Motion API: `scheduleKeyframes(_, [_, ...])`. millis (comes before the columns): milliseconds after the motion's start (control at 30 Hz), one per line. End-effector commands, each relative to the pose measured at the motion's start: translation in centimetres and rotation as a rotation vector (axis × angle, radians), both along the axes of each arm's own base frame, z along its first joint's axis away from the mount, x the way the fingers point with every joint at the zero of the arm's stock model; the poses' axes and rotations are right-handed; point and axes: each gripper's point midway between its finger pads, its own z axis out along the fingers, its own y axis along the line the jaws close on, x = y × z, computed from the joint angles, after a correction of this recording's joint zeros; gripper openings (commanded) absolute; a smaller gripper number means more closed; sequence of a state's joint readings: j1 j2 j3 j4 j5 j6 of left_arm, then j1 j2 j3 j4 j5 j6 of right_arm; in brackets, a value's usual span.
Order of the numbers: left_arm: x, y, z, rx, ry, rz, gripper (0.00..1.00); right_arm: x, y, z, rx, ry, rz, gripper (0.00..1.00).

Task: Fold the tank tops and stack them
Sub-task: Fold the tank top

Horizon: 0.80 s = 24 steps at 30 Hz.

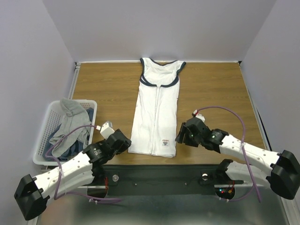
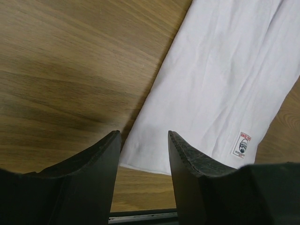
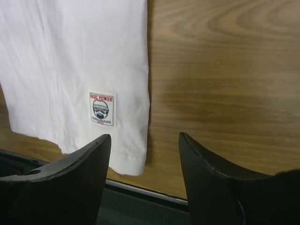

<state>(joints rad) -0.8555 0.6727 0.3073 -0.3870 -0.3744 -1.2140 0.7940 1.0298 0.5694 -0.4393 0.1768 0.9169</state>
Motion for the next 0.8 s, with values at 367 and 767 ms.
scheduleKeyframes(367, [0.5,0.5,-0.5,0.05,0.028,0.053,0.56,-7.1,1.5,-5.0,-0.001,0.251,0.051,0.66])
scheduleKeyframes(767, [0.6,-0.2,-0.8,0.104,0.034,-0.038,0.54,-8.4,2.6,-5.8,0.075,0.316,0.015,0.66])
